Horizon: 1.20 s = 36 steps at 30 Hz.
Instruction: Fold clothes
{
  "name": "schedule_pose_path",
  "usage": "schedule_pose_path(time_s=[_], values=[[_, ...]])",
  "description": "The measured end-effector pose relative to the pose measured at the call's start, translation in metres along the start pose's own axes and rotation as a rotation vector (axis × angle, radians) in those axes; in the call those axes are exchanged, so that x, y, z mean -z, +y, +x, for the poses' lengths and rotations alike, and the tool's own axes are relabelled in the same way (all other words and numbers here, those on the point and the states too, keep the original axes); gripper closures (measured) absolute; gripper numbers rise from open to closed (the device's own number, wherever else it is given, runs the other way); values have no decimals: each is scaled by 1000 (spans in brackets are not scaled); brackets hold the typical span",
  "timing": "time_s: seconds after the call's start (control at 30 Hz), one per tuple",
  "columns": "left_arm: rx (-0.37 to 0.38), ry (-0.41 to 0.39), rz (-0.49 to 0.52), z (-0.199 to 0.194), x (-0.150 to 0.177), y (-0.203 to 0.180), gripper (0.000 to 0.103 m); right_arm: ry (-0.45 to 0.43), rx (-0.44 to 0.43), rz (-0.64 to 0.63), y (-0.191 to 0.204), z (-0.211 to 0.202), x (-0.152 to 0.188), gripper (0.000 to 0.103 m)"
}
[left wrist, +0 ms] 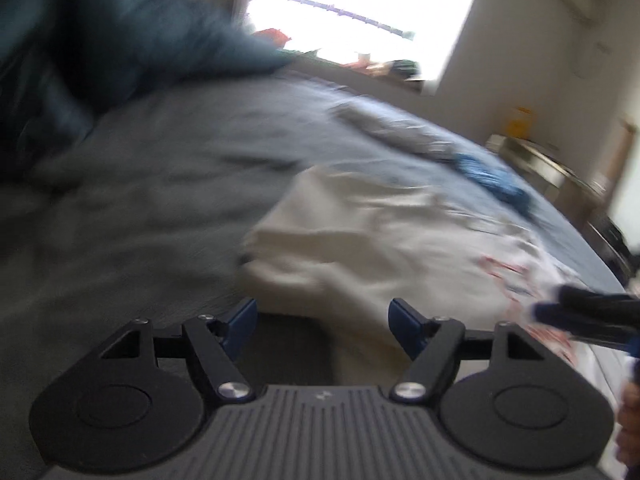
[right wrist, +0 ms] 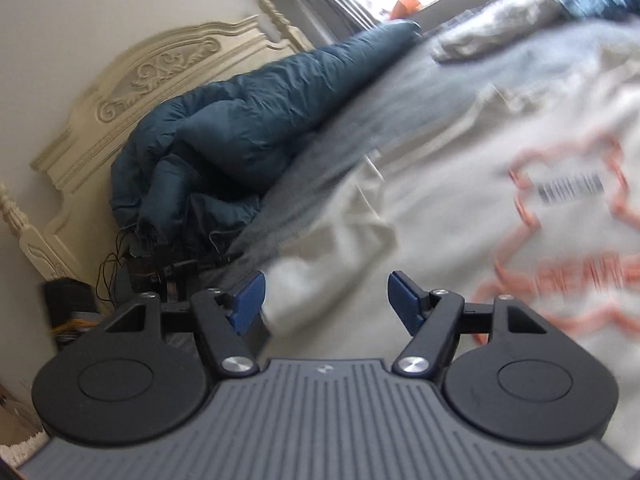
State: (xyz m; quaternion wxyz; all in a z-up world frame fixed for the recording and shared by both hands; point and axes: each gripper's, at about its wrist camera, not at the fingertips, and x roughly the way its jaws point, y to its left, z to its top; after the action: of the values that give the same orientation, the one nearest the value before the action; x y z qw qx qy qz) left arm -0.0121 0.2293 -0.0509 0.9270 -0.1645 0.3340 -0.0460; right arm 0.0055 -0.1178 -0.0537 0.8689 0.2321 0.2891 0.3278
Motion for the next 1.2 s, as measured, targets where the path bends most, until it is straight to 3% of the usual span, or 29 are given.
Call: schedule_pose_path(time_s=[0.13,0.23,0.4,0.57,0.6,0.73,0.8,0.87,1.07,1.2], values=[[49,3,-152,18,1,27,34,87,-9,-171,27,48,-26,35],[72,-28,-198,23,5,35,34,151,22,-308,43,93,-37,35],[99,-70,-249,27,8,42,35,257,-4,-359,50,159,-54,35],[83,-92,-272,34,8,42,51,370,60,-344,43,205,-54,36],[78,-95,-281,35,7,44,59,390,78,-343,42,210,-52,38],[82,-97,-295,37,5,46,76,426,53,-369,43,205,-43,54],[79,-96,-283,37,5,43,81,429,57,-390,45,199,-41,82],[90,-100,-274,33,4,39,84,417,54,-401,48,191,-42,92],[165,-150,-171,-2,-1,8,89,291,36,-410,62,136,-52,96],[256,-160,-36,-37,7,-33,90,170,32,-451,67,62,-43,96]])
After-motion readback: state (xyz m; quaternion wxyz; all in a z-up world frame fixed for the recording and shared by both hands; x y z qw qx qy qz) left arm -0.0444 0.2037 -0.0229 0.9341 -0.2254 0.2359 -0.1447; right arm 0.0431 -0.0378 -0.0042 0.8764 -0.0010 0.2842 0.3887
